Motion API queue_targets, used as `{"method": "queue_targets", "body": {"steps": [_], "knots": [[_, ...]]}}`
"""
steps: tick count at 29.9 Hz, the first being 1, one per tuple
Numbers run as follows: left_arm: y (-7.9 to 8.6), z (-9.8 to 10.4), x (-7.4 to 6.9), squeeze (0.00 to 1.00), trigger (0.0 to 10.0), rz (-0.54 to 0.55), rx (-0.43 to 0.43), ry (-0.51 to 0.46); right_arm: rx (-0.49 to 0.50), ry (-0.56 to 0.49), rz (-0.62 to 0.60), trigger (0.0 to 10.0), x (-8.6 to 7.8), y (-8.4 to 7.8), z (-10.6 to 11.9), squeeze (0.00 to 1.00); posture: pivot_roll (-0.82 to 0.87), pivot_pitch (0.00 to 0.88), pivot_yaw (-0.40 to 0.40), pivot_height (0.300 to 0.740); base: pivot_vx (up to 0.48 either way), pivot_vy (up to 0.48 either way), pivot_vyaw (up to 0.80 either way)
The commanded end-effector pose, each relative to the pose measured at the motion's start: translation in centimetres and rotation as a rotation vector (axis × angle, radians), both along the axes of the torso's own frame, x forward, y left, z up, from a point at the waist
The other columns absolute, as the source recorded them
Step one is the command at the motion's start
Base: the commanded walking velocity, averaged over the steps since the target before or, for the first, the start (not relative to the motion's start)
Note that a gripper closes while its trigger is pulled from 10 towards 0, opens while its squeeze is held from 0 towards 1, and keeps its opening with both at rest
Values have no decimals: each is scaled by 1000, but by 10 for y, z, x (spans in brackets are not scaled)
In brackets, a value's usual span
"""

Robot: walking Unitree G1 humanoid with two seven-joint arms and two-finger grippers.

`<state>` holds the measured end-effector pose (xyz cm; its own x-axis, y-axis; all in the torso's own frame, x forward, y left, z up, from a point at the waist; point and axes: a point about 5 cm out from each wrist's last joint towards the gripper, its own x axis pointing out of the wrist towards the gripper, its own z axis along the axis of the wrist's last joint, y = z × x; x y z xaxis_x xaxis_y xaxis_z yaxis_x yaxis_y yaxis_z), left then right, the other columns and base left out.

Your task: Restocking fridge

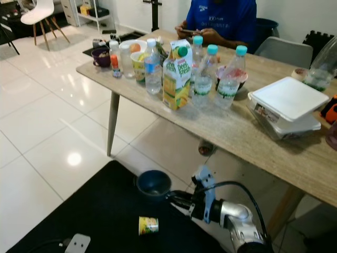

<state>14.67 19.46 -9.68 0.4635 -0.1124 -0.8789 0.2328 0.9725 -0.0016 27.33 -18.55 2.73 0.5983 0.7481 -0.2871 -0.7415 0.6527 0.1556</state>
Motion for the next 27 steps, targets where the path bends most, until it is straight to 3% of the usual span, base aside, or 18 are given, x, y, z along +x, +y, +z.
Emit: {"method": "queue_targets", "body": {"steps": [1, 8, 12, 14, 18, 19, 21, 27], "knots": [[-5, -5, -11, 0, 10000, -11, -3, 45, -34, 24, -147, 10000, -5, -15, -11, 0, -41, 73, 17, 740, 0, 0, 0], [-5, -5, -12, 0, 10000, -12, 4, 54, -143, 132, -653, 10000, -25, -58, -40, 0, -51, 60, 16, 740, 0, 0, 0], [-5, -6, -12, 0, 10000, -14, 3, 58, -165, 195, -747, 10000, -36, -63, -51, 0, -53, 59, 16, 740, 0, 0, 0], [-7, -6, -12, 0, 10000, -17, 1, 62, -187, 268, -854, 10000, -51, -68, -64, 0, -55, 62, 17, 740, 0, 0, 0], [-7, -6, -12, 0, 10000, -17, 0, 63, -207, 316, -903, 10000, -61, -69, -72, 0, -55, 62, 16, 740, -191, 0, 0], [-9, -6, -13, 0, 10000, -16, -2, 66, -228, 372, -952, 10000, -75, -69, -82, 0, -57, 62, 13, 740, -266, 0, 0], [-10, -7, -14, 0, 10000, -16, -4, 68, -244, 411, -977, 10000, -85, -67, -89, 0, -56, 62, 10, 740, -272, 0, 0], [-11, -7, -14, 0, 10000, -13, -8, 67, -262, 456, -1004, 10000, -97, -64, -97, 0, -55, 62, 6, 740, -285, 0, 0]]}}
